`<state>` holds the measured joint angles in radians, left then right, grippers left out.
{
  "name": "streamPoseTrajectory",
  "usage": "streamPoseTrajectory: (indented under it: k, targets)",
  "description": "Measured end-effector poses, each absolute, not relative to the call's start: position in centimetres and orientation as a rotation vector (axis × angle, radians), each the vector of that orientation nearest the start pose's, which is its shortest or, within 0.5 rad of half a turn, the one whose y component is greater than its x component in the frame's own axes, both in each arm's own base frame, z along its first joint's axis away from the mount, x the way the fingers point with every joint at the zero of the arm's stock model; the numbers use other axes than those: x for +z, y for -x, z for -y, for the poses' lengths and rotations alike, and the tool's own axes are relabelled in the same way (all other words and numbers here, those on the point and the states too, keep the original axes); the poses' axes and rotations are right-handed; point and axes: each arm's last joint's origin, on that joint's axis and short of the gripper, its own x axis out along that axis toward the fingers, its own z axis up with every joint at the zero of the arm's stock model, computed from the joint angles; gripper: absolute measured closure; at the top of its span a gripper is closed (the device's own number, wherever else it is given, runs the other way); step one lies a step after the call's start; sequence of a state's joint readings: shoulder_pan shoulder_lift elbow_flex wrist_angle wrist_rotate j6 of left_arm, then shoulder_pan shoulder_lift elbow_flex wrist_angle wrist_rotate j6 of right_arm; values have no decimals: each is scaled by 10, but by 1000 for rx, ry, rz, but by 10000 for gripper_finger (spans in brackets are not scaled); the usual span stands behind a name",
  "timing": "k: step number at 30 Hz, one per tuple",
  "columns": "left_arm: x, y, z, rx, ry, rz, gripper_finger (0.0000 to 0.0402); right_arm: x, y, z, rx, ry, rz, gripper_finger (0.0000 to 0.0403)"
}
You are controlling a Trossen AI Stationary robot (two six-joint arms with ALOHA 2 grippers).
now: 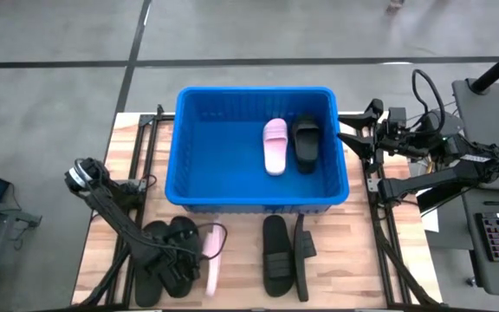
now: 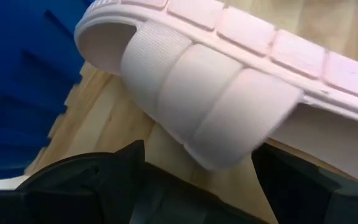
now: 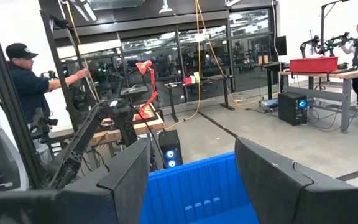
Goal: Pick and place slides into bin
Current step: Put the pink slide into the bin
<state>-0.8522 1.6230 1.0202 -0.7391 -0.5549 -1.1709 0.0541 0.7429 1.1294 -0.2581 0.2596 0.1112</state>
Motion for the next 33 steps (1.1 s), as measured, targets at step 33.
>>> streamPoseTrajectory:
  k: [33]
  targets:
    - [169,-242,182,332,388,-787,158,442,-125,1,-202,-123,138,177]
